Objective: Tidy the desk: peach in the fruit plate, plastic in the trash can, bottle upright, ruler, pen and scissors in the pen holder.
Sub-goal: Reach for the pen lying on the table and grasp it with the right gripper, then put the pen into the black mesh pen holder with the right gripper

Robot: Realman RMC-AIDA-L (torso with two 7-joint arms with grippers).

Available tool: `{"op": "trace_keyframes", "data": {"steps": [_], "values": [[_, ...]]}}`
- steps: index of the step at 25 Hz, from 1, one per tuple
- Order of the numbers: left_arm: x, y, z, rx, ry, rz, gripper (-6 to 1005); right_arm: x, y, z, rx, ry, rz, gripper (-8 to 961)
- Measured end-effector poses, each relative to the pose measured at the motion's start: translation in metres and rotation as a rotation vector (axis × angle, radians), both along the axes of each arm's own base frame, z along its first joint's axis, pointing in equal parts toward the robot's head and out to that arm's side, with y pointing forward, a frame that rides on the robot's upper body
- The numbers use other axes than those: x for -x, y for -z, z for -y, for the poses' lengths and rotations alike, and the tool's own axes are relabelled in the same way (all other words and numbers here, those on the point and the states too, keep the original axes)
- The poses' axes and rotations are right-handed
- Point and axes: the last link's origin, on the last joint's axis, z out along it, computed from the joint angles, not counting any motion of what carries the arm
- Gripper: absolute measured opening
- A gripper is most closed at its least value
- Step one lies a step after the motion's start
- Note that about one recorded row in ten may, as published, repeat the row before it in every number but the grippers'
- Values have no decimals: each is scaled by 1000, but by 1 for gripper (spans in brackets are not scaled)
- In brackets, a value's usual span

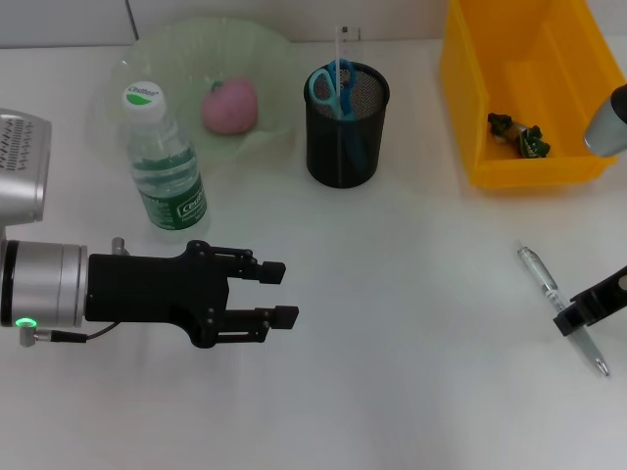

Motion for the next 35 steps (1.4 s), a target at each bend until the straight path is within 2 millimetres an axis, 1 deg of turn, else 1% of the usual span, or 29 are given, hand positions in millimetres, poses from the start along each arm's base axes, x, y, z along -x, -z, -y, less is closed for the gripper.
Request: {"op": "trace_keyframes", "data": {"steps": [11, 27, 28, 31, 35], "values": [[1, 1, 0, -2, 2, -3, 581, -2, 1, 0, -3, 4, 9, 271], [2, 3, 3, 4, -10, 1, 582, -6, 7, 1, 18, 3, 18, 194], [2, 3, 3, 4, -10, 1, 582, -6, 6, 1, 15, 0, 18, 189], [2, 2, 3, 3, -12, 2, 582, -2, -1, 1, -9, -21, 10, 122], [3, 2, 4, 5, -13, 4, 582, 5, -13, 1, -45, -51, -5, 122]]}}
